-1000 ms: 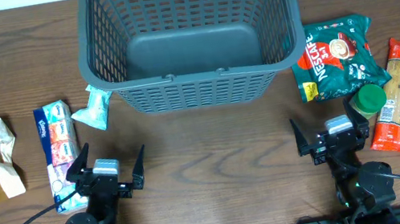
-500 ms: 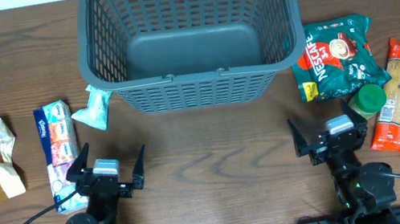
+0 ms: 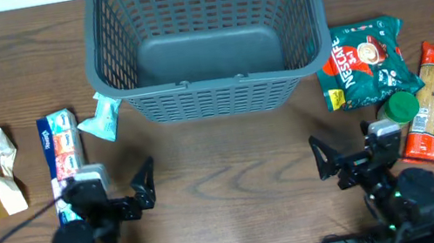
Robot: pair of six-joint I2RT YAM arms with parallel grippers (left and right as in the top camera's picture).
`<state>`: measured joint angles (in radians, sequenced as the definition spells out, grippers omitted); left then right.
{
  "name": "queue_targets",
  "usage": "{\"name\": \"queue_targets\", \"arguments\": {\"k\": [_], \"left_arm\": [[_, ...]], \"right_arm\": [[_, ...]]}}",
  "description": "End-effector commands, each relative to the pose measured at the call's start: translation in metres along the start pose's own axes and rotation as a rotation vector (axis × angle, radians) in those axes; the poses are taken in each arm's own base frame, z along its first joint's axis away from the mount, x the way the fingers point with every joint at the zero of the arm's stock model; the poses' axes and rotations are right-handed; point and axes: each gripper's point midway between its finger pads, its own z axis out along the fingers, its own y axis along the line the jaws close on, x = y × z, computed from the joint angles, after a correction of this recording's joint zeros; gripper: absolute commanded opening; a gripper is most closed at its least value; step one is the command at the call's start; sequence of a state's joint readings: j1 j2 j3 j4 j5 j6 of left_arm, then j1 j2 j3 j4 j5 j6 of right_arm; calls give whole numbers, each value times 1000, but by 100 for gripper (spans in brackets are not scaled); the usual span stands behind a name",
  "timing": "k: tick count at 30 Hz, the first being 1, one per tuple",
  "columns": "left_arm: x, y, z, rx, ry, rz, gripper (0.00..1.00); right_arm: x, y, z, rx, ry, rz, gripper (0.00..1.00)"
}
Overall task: Pack container
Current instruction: 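Raise both grippers from rest toward the items beside the basket, then move the right gripper over the green Nescafé bag and descend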
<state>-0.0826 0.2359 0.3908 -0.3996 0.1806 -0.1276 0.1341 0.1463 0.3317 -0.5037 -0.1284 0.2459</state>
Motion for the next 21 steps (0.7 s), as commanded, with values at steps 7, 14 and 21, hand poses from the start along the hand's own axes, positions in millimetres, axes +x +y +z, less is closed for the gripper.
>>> {"name": "queue_targets", "arguments": {"k": [7,14,21], "left_arm": [[-42,-12,-12,-42,335,57,99],[-32,7,-25,-172,636,93,99],[-28,10,-35,-197,679,96,99]], "right_arm": [[-23,18,-36,68,396,119,99],[-29,34,-55,85,735,160,99],[-63,41,-43,62,677,132,36]]}}
